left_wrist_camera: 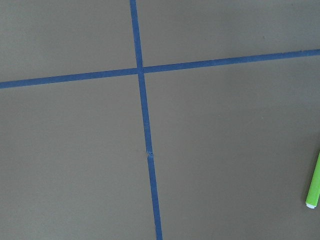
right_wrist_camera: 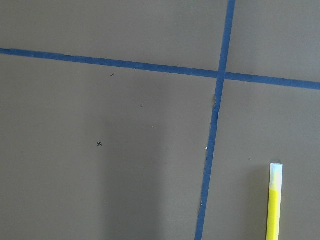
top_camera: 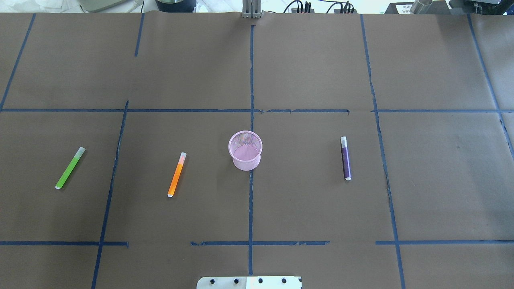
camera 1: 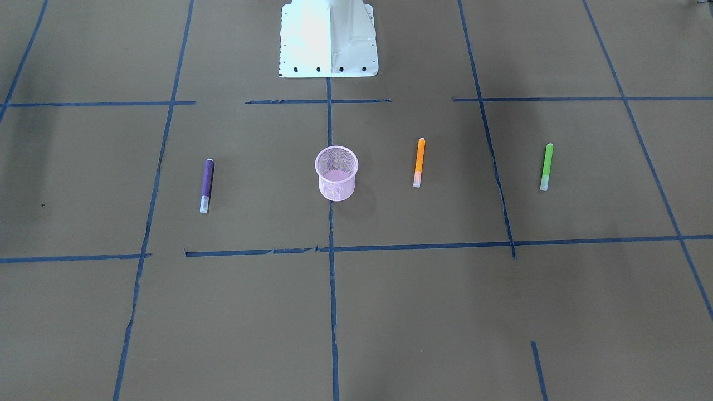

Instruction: Collect pens into pen holder

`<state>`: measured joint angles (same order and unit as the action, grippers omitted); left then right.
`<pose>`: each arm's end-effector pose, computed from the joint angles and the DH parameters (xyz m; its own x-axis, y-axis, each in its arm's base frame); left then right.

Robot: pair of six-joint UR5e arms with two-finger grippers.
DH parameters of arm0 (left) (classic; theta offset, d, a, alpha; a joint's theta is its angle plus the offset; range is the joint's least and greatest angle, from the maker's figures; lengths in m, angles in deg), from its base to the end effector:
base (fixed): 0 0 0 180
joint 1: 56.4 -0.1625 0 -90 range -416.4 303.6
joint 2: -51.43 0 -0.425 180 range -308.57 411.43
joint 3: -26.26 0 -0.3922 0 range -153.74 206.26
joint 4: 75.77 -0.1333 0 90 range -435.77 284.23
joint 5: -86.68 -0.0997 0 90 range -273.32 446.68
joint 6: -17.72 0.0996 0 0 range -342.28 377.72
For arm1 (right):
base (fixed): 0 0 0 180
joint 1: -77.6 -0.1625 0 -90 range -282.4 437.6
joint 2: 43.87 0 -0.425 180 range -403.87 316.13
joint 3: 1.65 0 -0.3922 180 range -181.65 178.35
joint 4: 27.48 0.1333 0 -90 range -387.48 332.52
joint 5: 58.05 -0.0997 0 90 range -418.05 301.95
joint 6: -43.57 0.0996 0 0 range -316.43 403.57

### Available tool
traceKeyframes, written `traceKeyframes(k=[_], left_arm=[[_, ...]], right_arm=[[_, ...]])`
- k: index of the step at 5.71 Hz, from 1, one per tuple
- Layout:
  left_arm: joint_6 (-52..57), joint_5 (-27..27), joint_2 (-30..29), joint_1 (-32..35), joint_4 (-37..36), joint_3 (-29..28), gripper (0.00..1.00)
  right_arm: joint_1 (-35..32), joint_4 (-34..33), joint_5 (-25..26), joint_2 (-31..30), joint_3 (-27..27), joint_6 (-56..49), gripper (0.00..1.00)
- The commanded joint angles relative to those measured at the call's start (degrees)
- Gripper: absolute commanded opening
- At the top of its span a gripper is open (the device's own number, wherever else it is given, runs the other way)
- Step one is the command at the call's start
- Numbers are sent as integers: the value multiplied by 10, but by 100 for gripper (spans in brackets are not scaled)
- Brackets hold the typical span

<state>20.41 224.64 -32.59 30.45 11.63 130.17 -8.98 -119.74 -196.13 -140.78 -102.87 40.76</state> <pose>-0.0345 -0.4522 0.5882 0.6615 0.1522 -0.7343 -0.0859 0.9881 0.1275 0.0327 -0.4447 0.6179 0.6616 -0.1153 0.7410 0.0922 0.9931 0.0722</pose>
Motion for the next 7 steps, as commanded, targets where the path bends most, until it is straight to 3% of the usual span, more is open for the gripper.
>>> traceKeyframes(k=[1, 3, 5, 7], left_arm=[[-60, -1, 1, -52, 69, 0, 100], [-83, -2, -4, -112, 94, -9, 100], [-128, -8, -53, -238, 91, -21, 100], [-132, -8, -73, -301, 91, -51, 100]], right_arm=[[6, 2, 3, -2, 18, 0, 99], [6, 2, 4, 0, 39, 0, 99], [6, 2, 3, 3, 38, 0, 99], [7, 2, 2, 5, 38, -1, 99]])
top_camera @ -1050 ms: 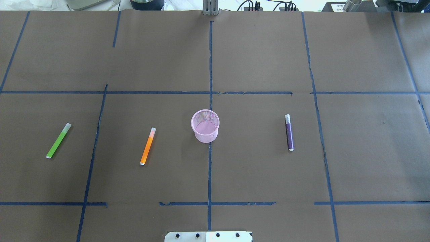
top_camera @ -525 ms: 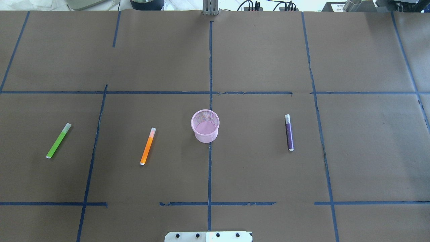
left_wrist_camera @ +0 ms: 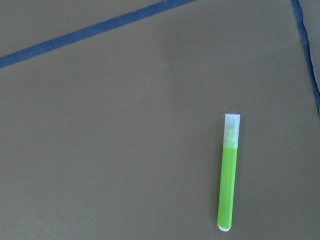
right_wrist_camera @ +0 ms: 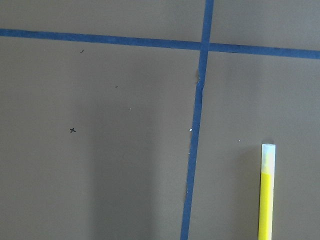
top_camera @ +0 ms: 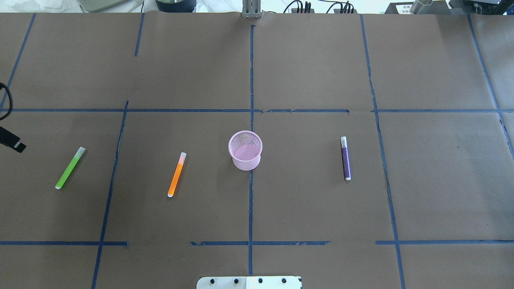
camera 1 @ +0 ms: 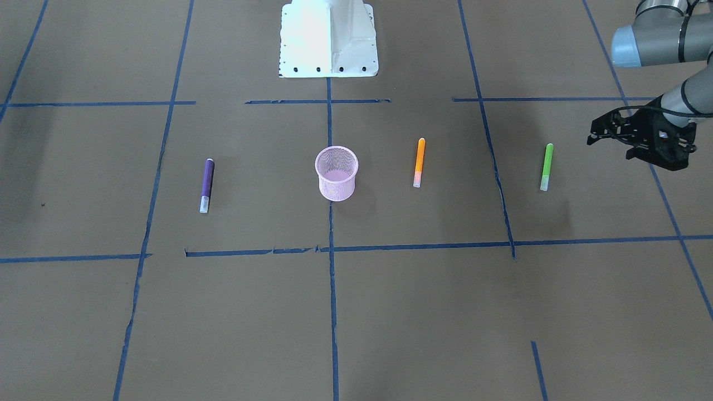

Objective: Collect pens into pen holder
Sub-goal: 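Lower the left gripper onto the green marker and close it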

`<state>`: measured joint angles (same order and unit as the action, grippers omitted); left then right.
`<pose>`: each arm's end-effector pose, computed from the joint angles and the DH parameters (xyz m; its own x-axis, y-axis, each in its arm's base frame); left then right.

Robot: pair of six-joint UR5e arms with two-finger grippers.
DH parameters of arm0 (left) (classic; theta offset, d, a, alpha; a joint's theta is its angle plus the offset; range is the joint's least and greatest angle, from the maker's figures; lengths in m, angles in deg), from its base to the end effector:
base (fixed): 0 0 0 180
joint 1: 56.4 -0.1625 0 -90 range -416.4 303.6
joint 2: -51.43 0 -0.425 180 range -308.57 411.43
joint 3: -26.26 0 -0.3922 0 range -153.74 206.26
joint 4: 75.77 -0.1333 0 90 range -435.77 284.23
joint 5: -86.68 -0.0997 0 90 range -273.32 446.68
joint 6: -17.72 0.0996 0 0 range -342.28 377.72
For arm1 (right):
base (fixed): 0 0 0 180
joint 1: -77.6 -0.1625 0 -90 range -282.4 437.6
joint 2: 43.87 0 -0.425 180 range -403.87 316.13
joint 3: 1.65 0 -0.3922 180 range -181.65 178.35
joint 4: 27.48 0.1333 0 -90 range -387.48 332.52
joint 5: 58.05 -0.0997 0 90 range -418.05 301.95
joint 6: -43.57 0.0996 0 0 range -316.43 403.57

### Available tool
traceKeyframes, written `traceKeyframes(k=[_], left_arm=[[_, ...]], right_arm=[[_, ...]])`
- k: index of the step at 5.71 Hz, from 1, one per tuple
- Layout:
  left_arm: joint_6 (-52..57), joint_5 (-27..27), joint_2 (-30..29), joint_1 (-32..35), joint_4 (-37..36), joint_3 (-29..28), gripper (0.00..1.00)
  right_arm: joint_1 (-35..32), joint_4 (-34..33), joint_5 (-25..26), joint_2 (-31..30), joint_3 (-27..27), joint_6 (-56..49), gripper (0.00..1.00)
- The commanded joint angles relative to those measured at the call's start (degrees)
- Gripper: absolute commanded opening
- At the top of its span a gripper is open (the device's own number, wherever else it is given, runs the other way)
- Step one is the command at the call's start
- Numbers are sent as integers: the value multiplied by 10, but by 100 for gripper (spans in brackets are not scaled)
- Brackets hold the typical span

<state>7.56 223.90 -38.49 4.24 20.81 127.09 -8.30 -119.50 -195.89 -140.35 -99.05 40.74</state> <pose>0.1927 -0.4653 0.5492 0.5597 0.3686 -0.7422 -0.3752 0.9113 0.1696 0.0277 -0.4457 0.6472 0.6662 -0.0830 0.7412 0.1045 0.9944 0.0174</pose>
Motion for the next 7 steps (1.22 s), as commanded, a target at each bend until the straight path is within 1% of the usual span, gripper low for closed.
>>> traceKeyframes(k=[1, 2, 3, 4, 5, 6, 7], left_arm=[[-66, -6, -31, -53, -1, -35, 100], [-73, -64, -45, -86, 0, -35, 100], [-72, -75, -54, -101, -1, -36, 99], [-71, -101, -54, -109, 0, -36, 94], [-71, -112, -59, -122, 1, -39, 91], [-71, -111, -61, -123, 2, -44, 86], [-71, -111, -62, -127, 2, -47, 79]], right_arm=[[3, 1, -1, 1, -1, -1, 99], [3, 1, -1, 2, -2, -2, 99], [4, 1, -1, 2, -2, -2, 99], [5, 2, -1, 2, -2, -2, 99], [6, 37, 0, -1, 5, -1, 99], [7, 40, 0, -1, 6, 0, 99], [7, 40, -1, -1, 6, 0, 99]])
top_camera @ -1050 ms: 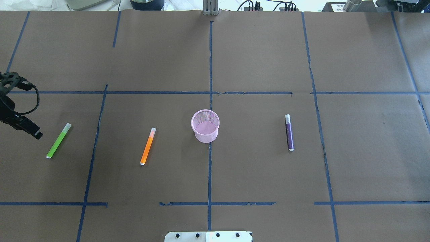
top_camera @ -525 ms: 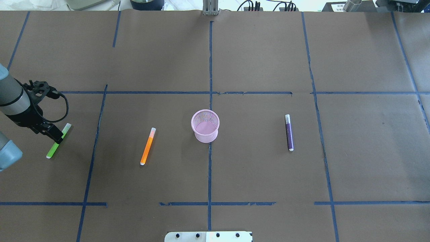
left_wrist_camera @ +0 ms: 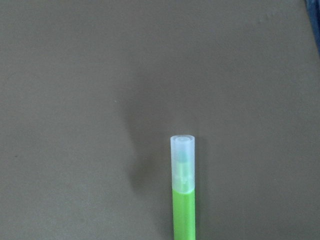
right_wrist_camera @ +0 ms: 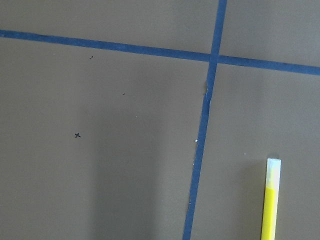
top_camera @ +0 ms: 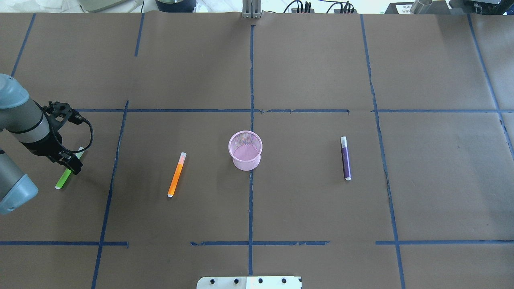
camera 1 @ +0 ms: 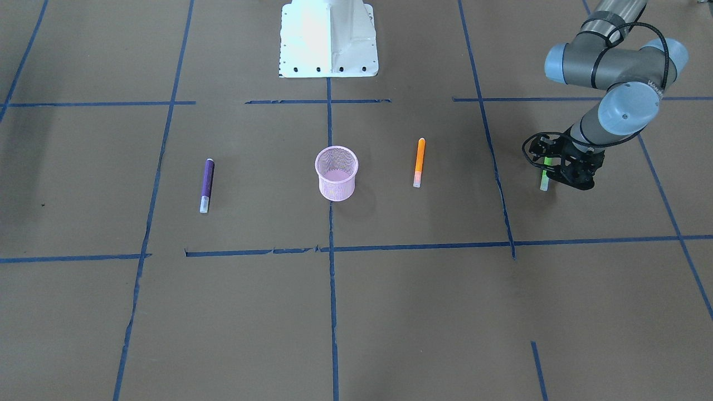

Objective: Collect pens into pen holder
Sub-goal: 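Lower the left gripper onto the green marker and close it, then lift the green marker upright and carry it over the pink cup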

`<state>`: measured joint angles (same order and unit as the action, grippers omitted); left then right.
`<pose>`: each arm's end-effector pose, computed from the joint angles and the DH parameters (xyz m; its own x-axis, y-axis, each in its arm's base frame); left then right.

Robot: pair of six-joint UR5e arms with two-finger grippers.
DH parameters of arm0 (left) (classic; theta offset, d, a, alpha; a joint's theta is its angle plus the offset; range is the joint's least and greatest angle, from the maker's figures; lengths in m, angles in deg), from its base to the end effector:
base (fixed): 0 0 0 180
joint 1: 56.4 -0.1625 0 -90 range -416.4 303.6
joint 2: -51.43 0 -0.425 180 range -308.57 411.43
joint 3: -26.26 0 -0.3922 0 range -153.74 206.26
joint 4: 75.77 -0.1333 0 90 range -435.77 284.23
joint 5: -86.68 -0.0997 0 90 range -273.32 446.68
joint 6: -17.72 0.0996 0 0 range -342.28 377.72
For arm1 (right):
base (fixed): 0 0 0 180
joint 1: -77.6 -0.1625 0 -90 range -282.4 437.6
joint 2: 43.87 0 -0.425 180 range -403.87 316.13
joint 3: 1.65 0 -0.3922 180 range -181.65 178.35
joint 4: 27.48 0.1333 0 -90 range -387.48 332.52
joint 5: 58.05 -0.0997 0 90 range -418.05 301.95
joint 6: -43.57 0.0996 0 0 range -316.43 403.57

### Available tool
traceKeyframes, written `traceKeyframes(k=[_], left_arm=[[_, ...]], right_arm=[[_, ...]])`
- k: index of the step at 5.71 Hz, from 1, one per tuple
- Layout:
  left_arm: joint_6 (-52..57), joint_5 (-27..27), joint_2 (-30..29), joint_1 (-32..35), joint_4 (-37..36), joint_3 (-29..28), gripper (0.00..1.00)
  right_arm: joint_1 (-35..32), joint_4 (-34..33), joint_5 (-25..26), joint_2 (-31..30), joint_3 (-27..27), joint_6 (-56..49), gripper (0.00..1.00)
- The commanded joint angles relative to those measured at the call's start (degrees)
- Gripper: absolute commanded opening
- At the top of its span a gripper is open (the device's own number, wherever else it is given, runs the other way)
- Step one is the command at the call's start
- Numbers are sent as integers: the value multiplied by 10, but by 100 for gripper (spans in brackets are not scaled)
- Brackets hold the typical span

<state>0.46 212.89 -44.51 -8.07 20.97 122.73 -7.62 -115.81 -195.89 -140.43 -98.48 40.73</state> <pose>0.3084 -0.4585 0.5441 0.6389 0.4411 -0.6303 -0.4592 0.8760 0.1477 0.0221 -0.4490 0.6463 0.6618 -0.1302 0.7383 0.1162 0.9907 0.0705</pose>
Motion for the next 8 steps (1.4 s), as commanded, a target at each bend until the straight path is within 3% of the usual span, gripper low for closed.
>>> traceKeyframes(k=[1, 3, 4, 6, 8], left_arm=[[1, -1, -8, -4, -1, -9, 68], [2, -1, -10, -4, -1, -9, 17], [2, -1, -10, -4, -1, -8, 0], [-9, 5, -57, -4, -3, 10, 0], [-91, 5, -189, -3, -2, 28, 0]], right_arm=[[0, 3, -1, 0, 1, 0, 99], [0, 3, -1, 0, 1, 0, 99], [0, 3, -1, 0, 0, 0, 99], [0, 3, -1, 1, -3, 1, 99], [0, 4, -1, 3, -6, 1, 99]])
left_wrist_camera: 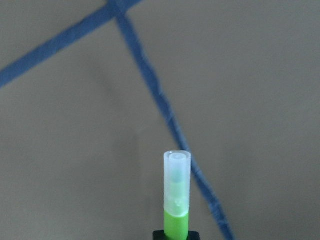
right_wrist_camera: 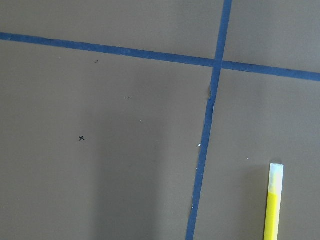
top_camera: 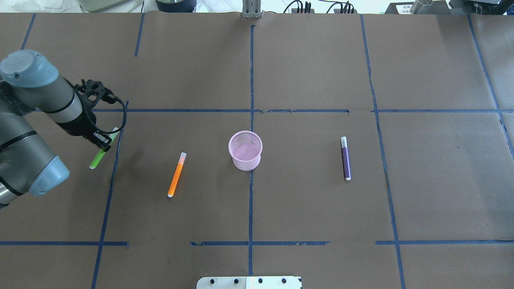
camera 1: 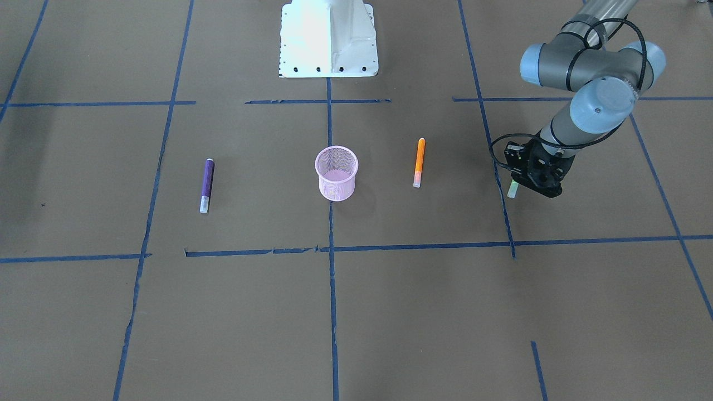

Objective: Collect pens into pen holder
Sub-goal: 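Lift the green marker upright and carry it over the pink cup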

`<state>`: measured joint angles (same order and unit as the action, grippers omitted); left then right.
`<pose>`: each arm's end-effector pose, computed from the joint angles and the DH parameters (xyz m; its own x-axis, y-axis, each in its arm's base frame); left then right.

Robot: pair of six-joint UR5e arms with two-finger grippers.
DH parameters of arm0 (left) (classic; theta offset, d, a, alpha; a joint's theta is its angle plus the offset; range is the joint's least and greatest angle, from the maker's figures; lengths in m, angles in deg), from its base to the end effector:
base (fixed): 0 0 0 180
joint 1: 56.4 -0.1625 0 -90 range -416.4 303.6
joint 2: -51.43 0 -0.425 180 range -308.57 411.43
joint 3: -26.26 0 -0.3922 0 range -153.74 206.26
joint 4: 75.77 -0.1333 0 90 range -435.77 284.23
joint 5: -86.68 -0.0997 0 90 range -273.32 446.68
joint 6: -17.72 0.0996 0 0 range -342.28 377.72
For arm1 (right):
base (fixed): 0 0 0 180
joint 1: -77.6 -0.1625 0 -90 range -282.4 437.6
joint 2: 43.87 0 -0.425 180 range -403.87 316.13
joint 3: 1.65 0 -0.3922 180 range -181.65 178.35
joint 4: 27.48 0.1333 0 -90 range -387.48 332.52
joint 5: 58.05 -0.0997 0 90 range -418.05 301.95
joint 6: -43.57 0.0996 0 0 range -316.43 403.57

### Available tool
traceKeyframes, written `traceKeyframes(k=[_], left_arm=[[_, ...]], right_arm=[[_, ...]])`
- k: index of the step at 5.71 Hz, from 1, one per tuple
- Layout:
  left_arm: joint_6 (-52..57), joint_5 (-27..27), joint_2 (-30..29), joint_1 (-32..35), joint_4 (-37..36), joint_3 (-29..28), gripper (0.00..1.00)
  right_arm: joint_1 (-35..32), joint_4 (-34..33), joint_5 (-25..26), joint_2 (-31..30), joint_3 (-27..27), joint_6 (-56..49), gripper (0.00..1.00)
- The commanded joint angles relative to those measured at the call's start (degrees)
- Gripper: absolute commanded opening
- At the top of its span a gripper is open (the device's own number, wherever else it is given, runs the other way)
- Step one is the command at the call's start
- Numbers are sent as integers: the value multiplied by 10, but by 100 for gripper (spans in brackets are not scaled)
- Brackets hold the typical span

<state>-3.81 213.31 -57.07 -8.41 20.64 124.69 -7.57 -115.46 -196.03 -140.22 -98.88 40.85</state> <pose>0.3545 -0.5040 0.3999 0.5557 0.4985 -0.6654 -0.3818 0.8640 0.3283 0.0214 -0.4515 0.6404 0.6591 -0.1409 0.7387 0.1155 0.9896 0.0857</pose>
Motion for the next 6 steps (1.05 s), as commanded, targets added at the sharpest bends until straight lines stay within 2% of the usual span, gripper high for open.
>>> traceKeyframes(k=[1, 2, 3, 4, 5, 6], left_arm=[[-107, -3, -132, 0, 1, 18, 0], [-148, -31, -153, -6, 28, 49, 0], [-183, -114, -166, -41, 62, 68, 0], [-264, -252, -166, -114, 113, 84, 0], [-275, -321, -174, -137, 126, 85, 0], [-340, -465, -181, -193, 128, 94, 0]], right_arm=[[0, 0, 0, 1, -1, -1, 99], [0, 0, -1, 1, -1, -1, 99], [1, 1, -1, 2, -1, -1, 99], [1, 1, -1, 2, -1, -1, 99], [2, 1, 0, 3, -1, -1, 99], [2, 1, -1, 3, -1, 0, 99]])
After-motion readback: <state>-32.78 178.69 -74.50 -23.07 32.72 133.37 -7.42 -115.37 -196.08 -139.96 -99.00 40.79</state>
